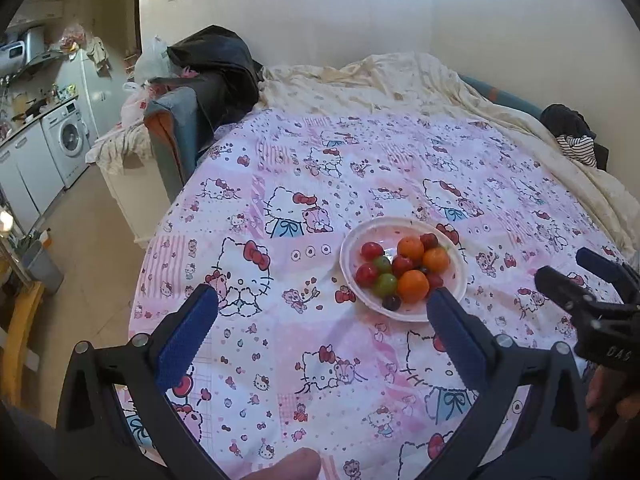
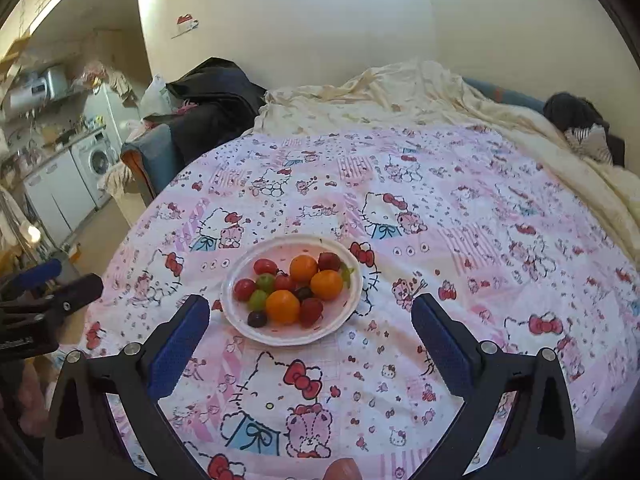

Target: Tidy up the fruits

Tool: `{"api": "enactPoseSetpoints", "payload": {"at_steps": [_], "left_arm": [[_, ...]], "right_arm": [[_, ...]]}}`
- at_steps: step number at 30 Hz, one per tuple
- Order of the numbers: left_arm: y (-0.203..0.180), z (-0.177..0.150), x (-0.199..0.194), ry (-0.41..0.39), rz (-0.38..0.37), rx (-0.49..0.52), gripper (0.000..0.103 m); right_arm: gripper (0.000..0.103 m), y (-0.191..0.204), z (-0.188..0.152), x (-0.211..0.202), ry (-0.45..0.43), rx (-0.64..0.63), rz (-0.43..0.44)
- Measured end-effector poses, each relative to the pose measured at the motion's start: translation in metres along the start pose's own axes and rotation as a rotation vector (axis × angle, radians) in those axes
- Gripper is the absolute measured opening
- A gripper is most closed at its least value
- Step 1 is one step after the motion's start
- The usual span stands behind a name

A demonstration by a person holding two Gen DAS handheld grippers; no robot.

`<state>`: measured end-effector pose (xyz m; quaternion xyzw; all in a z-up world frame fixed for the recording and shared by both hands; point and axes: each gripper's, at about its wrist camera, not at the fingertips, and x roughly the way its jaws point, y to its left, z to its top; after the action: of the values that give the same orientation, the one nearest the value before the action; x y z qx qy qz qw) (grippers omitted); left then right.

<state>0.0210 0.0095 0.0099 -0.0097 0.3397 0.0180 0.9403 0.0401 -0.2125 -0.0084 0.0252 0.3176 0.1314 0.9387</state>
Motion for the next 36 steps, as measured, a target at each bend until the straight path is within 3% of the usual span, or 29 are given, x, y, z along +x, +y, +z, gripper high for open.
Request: {"api": "enactPoseSetpoints", "payload": {"at_steps": [36], "left_arm": [[-0.01,-0.003,0.011,0.004,0.01,0.034,0.103]], "right_arm": [[0.103,0.008,0.001,0.009,-0.014,-0.017,-0.024]]}}
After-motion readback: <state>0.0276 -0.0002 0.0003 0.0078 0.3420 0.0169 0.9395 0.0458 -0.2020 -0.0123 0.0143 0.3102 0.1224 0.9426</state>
